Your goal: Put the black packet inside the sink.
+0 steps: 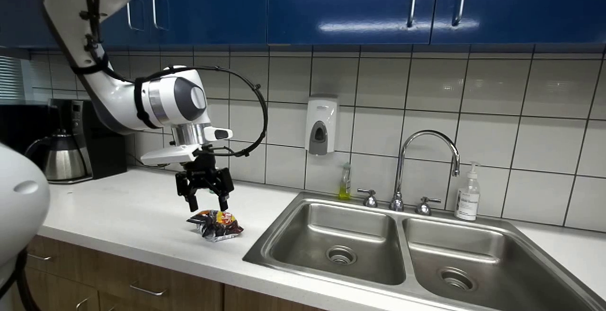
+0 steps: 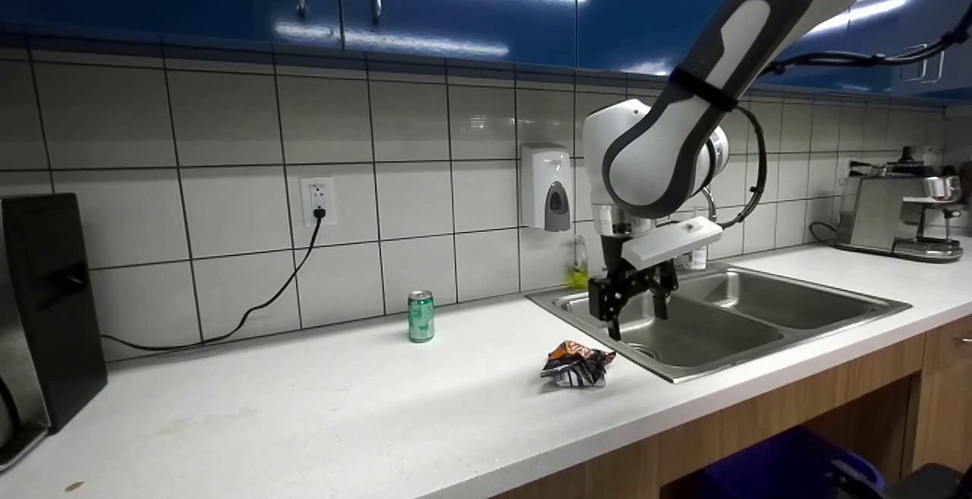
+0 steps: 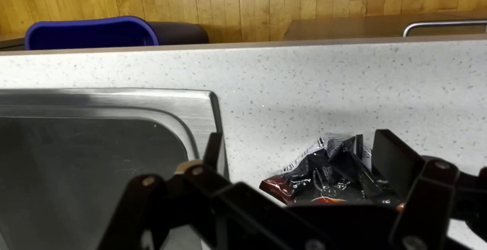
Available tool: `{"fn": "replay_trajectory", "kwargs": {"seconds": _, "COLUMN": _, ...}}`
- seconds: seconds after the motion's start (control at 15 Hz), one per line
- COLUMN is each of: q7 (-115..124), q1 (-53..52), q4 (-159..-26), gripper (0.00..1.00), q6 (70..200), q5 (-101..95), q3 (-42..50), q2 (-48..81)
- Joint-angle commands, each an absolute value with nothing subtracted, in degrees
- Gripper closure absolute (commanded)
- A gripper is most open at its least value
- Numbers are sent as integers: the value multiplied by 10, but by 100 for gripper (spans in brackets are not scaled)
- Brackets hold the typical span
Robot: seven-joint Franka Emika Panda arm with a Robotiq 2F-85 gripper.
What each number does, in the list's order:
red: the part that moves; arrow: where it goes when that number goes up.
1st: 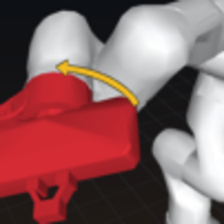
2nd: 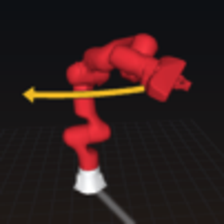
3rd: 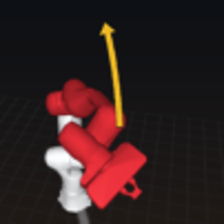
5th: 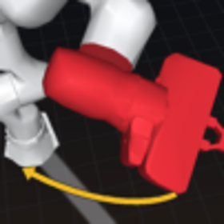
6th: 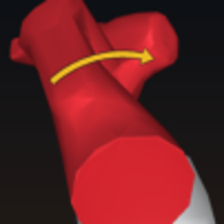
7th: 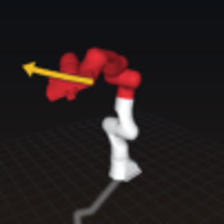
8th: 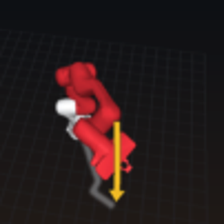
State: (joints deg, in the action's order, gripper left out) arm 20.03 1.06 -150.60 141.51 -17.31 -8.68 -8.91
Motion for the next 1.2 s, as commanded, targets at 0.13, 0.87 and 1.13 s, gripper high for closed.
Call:
{"fn": "replay_trajectory", "kwargs": {"seconds": 0.13, "q7": 288, "q1": -9, "q4": -1442, "gripper": 0, "q6": 1451, "q5": -188, "q3": -87, "q2": -8}}
{"fn": "replay_trajectory", "kwargs": {"seconds": 0.87, "q7": 366, "q1": -64, "q4": -1380, "gripper": 0, "q6": 1478, "q5": -196, "q3": -49, "q2": 81}}
{"fn": "replay_trajectory", "kwargs": {"seconds": 1.13, "q7": 379, "q1": -87, "q4": -1361, "gripper": 0, "q6": 1484, "q5": -193, "q3": -38, "q2": 96}}
